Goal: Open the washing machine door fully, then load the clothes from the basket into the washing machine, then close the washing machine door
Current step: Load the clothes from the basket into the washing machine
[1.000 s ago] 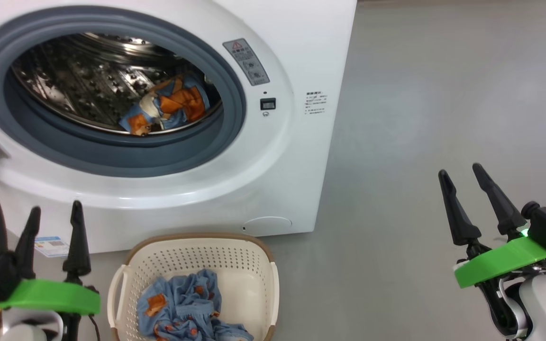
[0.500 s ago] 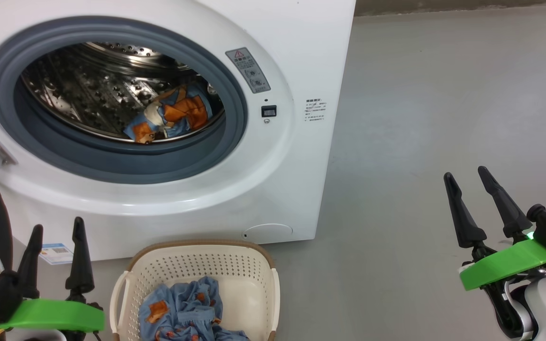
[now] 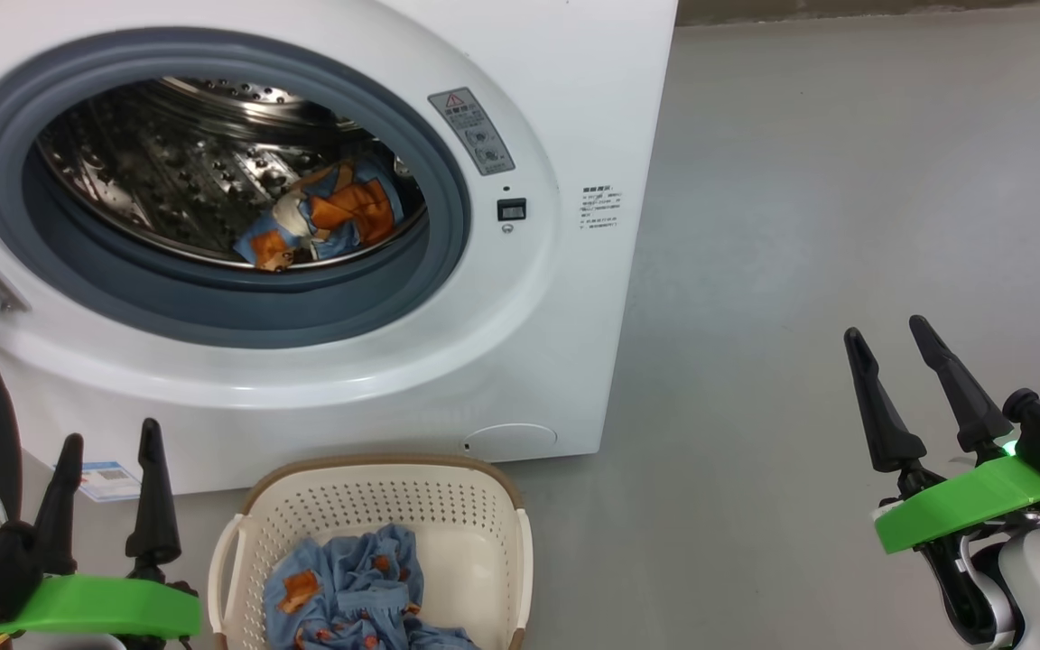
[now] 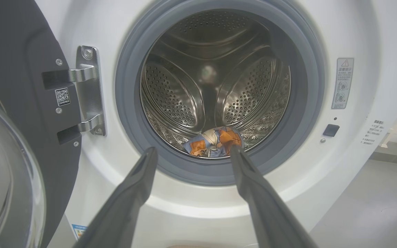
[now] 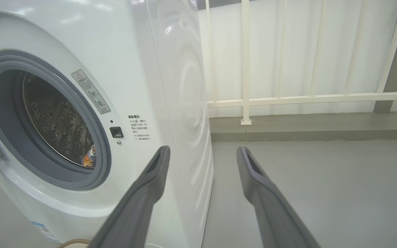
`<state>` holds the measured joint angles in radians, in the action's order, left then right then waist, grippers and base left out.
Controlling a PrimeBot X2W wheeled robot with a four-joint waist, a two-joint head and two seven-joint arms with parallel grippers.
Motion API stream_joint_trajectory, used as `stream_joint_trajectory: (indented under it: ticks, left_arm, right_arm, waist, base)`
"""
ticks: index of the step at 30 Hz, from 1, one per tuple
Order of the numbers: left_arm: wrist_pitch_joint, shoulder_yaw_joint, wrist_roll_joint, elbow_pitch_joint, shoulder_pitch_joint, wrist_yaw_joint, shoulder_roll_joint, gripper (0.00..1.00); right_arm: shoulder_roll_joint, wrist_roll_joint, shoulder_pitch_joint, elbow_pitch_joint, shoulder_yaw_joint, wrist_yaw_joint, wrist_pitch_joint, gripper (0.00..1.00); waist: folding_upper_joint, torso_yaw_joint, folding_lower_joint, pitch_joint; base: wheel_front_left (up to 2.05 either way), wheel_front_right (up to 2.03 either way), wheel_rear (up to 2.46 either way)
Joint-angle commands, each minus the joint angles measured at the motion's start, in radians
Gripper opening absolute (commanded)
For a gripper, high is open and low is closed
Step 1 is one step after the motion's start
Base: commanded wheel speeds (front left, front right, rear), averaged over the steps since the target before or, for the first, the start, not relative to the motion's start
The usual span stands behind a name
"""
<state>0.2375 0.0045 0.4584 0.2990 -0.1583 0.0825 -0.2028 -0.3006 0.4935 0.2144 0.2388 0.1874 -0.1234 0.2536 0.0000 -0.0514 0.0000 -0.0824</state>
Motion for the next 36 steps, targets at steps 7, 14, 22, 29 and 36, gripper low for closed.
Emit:
stream_joint_trajectory:
  ticks: [7,14,22,29,36]
  left_arm:
    - [-0.002,0.027,0.010,-0.036,-0.016,-0.007,-0.033,1.00]
    - [-0.005,0.023,0.016,-0.039,-0.014,-0.011,-0.034,1.00]
    - [-0.006,0.018,0.022,-0.033,-0.020,-0.012,-0.040,1.00]
    - [-0.006,0.013,0.024,-0.029,-0.021,-0.016,-0.042,1.00]
    - [-0.008,0.009,0.030,-0.034,-0.024,-0.018,-0.045,1.00]
  right_arm:
    - [-0.012,-0.001,0.003,-0.024,0.013,-0.007,0.008,1.00]
    - [-0.008,0.000,0.006,-0.022,0.015,-0.007,0.008,1.00]
    - [-0.005,0.000,0.011,-0.020,0.015,-0.007,0.008,1.00]
    - [-0.004,0.000,0.013,-0.020,0.015,-0.007,0.008,1.00]
    - [0.000,-0.001,0.013,-0.024,0.012,-0.007,0.008,1.00]
  waist:
    - [0.0000,0.000,0.0000,-0.007]
    - [0.0000,-0.002,0.0000,-0.007]
    - [0.0000,-0.003,0.0000,-0.011]
    - [0.0000,-0.007,0.0000,-0.013]
    - [0.0000,-0.012,0.0000,-0.023]
  base:
    - [0.00,0.00,0.00]
    - [0.00,0.00,0.00]
    - [0.00,0.00,0.00]
    - [0.00,0.00,0.00]
    - [0.00,0.00,0.00]
